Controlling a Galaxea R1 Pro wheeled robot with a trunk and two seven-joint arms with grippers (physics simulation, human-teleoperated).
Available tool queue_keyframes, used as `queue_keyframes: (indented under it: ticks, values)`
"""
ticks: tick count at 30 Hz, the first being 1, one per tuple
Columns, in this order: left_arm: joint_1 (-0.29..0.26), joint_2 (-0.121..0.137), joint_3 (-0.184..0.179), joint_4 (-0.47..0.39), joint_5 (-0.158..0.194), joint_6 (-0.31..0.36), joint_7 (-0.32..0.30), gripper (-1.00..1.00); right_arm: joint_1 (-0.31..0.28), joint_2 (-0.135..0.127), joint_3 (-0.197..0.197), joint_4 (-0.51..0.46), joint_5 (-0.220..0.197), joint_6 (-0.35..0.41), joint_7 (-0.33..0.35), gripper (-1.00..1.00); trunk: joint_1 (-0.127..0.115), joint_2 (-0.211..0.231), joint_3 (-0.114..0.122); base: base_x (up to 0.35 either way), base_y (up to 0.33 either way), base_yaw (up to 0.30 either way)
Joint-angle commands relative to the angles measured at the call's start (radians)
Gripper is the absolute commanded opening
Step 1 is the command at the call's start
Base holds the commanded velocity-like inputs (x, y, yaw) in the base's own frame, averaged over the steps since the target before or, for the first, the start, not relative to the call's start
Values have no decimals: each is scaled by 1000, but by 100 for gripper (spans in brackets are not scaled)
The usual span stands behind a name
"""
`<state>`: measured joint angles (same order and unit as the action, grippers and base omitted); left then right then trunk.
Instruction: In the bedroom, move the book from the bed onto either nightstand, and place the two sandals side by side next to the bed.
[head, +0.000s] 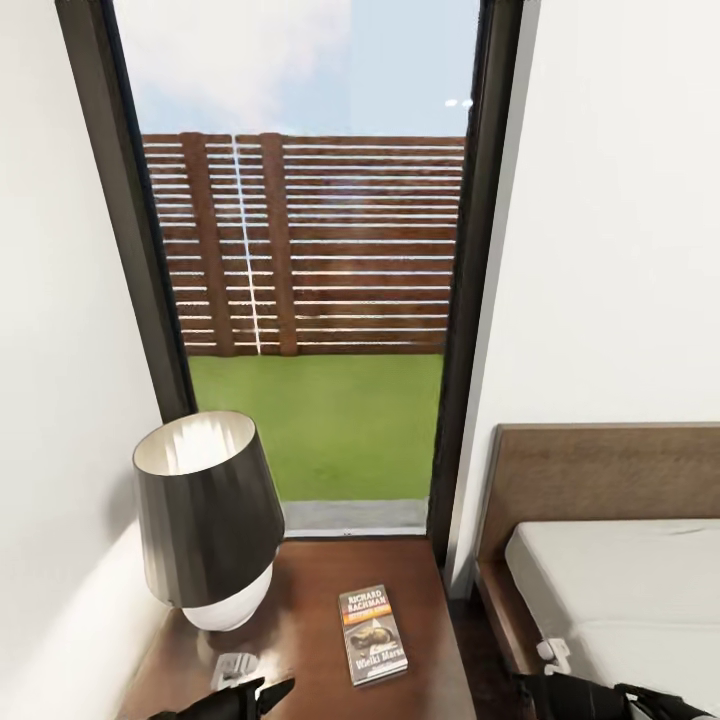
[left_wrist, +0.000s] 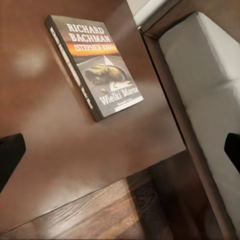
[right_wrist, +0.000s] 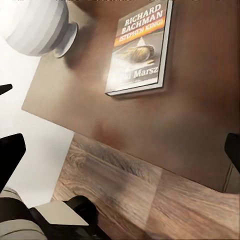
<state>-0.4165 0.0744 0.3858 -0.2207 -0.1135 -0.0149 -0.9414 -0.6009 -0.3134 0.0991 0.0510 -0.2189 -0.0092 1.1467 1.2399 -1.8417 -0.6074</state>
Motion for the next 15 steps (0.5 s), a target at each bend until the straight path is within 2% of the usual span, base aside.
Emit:
queue_keyframes:
  ticks: [1,5,8,9,12,15]
  values:
    - [-1,0,9,12,-10,-18,-1,100,3,1,8,14,-8,-16,3,100,-4,7,2,0,0,0]
    - [-1,4,8,54,-9,-43,6,100,86,3,9,27,17,-50,-2,100,-19,35,15,0,0,0]
    - [-1,5,8,84,-10,-49,20,100,126,3,10,29,25,-57,-5,100,-31,56,24,0,0,0]
    - [-1,5,8,119,-10,-55,52,100,168,3,10,30,28,-59,-8,100,-35,63,27,0,0,0]
    - [-1,5,4,154,-11,-67,104,100,201,3,10,31,29,-60,-23,100,-46,84,37,0,0,0]
    - [-1,5,-12,184,-25,-84,185,100,228,5,9,31,30,-61,-83,100,-58,105,46,0,0,0]
